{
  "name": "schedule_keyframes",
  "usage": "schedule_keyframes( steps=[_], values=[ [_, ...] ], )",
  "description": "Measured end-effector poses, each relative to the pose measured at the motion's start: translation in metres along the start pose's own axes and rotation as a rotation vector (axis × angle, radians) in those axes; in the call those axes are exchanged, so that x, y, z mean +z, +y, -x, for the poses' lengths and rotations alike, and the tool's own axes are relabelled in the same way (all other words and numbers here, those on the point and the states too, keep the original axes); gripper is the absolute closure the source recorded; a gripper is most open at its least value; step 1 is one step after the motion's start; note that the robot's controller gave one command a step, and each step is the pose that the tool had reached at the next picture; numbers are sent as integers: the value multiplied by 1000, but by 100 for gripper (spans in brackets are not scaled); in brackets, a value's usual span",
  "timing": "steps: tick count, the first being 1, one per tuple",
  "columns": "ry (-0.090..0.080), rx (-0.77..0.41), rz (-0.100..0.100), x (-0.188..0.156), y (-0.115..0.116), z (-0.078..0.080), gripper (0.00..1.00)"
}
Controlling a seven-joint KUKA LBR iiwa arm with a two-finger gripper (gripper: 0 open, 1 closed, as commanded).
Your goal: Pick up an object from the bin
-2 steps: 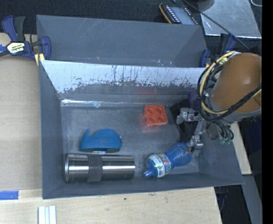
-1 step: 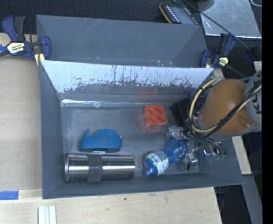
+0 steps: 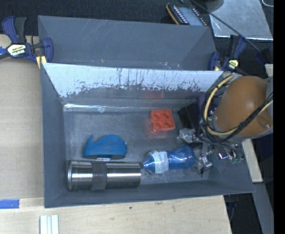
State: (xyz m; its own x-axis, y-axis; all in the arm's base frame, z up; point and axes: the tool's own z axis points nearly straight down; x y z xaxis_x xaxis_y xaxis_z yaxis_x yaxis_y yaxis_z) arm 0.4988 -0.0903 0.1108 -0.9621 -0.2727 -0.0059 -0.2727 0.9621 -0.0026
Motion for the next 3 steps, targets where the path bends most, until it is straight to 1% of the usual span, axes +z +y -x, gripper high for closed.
schedule_keyframes(
  steps=[1, 2, 3],
  values=[
    [7, 42, 1, 39, -5, 4, 0],
    [-7, -43, -2, 40, 23, 33, 0],
    [9, 35, 12, 40, 2, 6, 100]
  ],
)
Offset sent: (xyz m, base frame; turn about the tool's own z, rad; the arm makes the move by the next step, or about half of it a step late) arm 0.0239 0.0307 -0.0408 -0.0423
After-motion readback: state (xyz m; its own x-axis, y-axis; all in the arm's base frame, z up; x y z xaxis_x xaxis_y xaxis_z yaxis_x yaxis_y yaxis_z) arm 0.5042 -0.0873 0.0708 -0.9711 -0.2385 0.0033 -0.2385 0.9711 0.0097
